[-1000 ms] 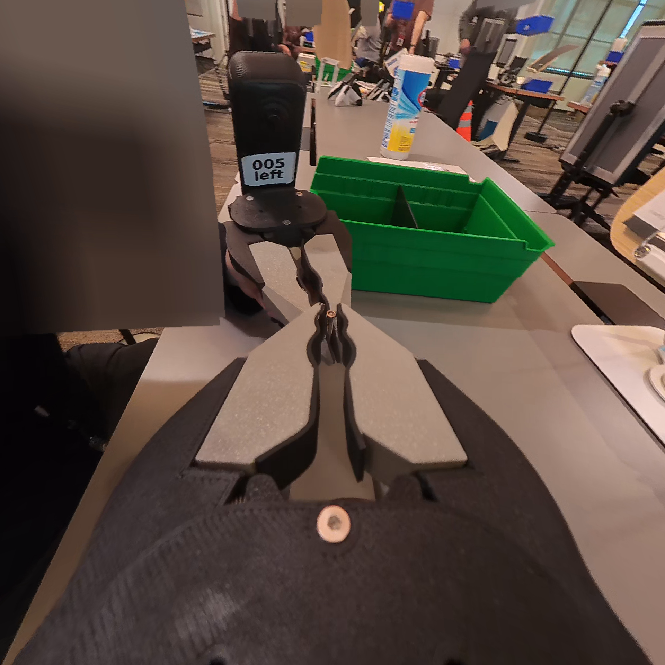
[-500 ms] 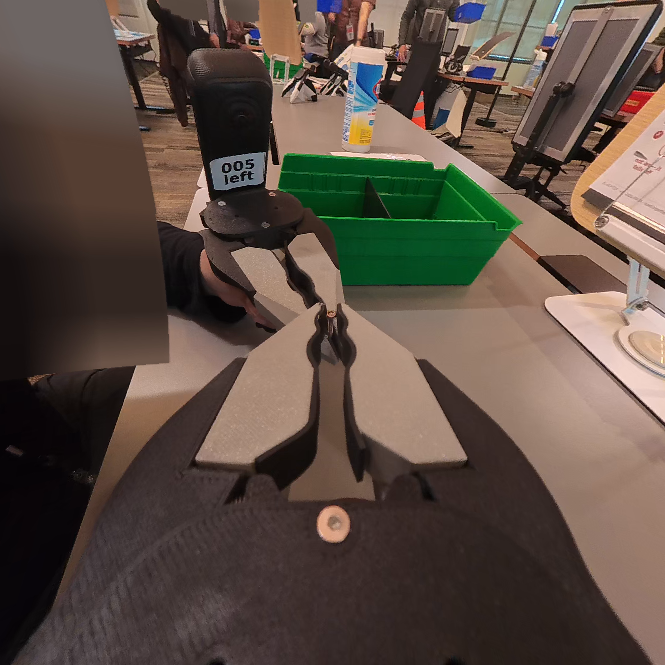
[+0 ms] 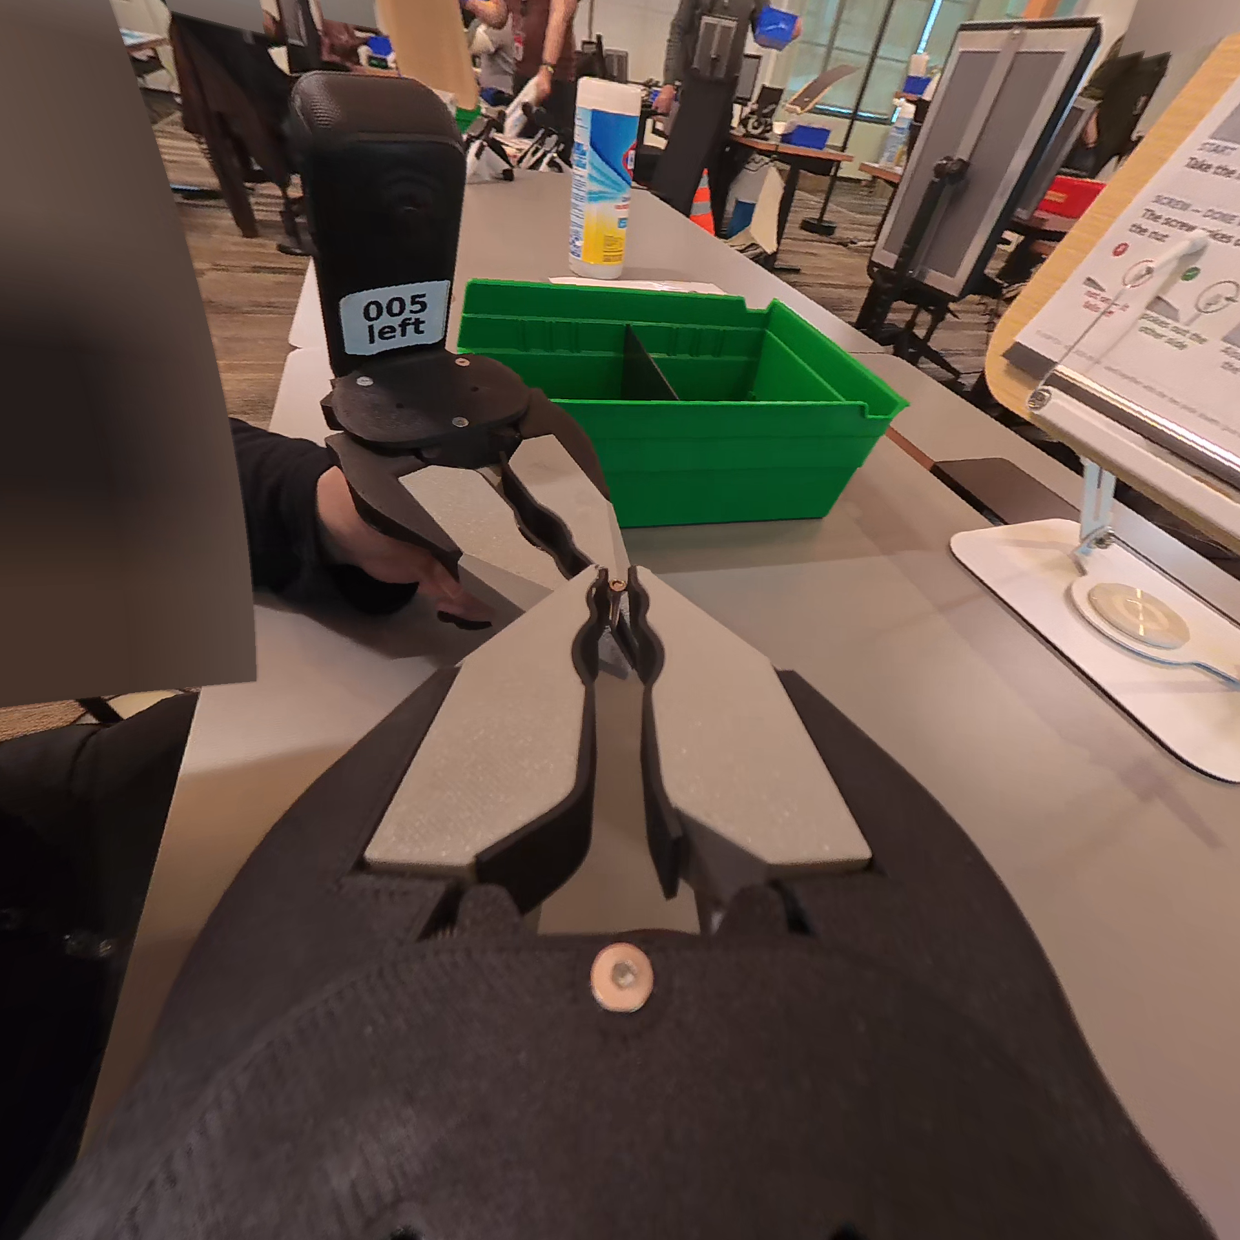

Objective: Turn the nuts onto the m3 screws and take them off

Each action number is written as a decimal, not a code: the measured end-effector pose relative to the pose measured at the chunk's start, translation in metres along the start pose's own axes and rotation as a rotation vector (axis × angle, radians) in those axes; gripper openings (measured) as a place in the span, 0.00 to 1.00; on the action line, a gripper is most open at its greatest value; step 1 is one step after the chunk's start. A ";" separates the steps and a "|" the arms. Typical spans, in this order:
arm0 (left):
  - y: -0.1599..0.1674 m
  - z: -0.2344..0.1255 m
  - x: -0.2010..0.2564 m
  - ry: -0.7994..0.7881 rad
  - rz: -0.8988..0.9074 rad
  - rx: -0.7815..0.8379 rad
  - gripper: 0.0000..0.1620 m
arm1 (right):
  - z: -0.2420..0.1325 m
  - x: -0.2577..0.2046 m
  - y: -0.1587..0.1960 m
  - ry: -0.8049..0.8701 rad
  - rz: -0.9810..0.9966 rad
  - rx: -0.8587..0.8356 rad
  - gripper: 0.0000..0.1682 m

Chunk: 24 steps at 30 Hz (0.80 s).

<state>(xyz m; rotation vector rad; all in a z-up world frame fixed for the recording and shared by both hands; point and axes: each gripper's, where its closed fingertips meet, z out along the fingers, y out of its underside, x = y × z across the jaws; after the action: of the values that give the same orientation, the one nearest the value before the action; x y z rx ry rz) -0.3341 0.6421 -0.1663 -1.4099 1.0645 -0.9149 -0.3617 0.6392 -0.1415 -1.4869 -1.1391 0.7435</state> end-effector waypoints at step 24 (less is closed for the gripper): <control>0.005 0.002 -0.005 -0.047 -0.001 -0.018 0.00 | 0.001 0.005 0.005 0.070 0.077 0.034 0.02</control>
<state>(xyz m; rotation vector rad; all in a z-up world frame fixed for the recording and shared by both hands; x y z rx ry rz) -0.3343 0.6473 -0.1711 -1.4403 1.0395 -0.8701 -0.3594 0.6448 -0.1460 -1.5235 -1.0170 0.7543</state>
